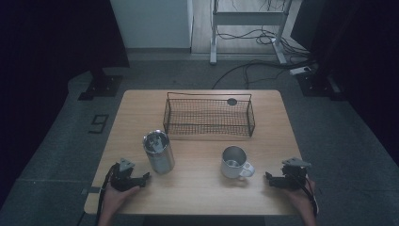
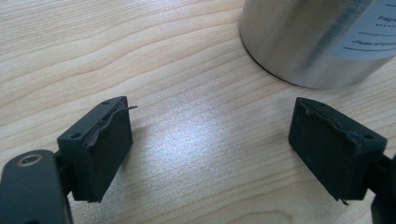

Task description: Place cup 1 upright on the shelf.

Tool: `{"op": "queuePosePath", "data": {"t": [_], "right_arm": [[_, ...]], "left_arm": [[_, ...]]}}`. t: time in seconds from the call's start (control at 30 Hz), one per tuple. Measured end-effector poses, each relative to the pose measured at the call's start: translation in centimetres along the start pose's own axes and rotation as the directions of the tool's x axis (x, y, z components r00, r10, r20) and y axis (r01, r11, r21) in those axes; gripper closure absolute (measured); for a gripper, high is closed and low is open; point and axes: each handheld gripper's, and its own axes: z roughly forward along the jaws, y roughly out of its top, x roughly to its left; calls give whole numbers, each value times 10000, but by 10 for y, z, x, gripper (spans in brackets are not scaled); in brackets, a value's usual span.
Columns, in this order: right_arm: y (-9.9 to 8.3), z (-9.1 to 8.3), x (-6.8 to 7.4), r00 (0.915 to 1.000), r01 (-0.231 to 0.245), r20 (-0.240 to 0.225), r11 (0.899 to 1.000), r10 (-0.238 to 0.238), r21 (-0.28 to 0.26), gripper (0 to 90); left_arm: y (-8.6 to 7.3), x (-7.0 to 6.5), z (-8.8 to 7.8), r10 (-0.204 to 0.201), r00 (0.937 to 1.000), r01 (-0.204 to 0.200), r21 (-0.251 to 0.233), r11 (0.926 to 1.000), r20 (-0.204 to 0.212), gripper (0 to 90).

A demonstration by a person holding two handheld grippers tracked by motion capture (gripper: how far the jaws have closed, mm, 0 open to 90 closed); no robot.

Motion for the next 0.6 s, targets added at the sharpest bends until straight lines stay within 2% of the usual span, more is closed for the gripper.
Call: {"op": "queuePosePath", "data": {"t": [0.1, 0.13, 0.2, 0.33, 0.5, 0.6], "right_arm": [[1, 1, 0, 9998, -149, 131, 9999, 149, -11, 0], [1, 1, 0, 9989, -338, 338, 9994, 338, -4, 0], [1, 0, 1, 9981, -435, 446, 9991, 435, -4, 0], [0, 0, 1, 9978, -461, 471, 9989, 462, -42, 0], [0, 0, 1, 9978, -464, 471, 9989, 466, -42, 0], [0, 0, 1, 9976, -475, 499, 9989, 475, -27, 0]], "left_arm": [[-1, -1, 0, -13, 10000, 13, -14, 10000, -28, 137], [-1, -1, -1, -34, 9999, 34, -20, 10000, -98, 135], [-2, -3, -2, -84, 9994, 81, -70, 9999, -345, 142], [-4, -3, -4, -248, 9983, 243, -99, 9997, -523, 144], [-5, -5, -5, -206, 9979, 197, -150, 9997, -619, 149], [-6, -7, -6, -211, 9983, 203, -163, 9997, -542, 148]]}}
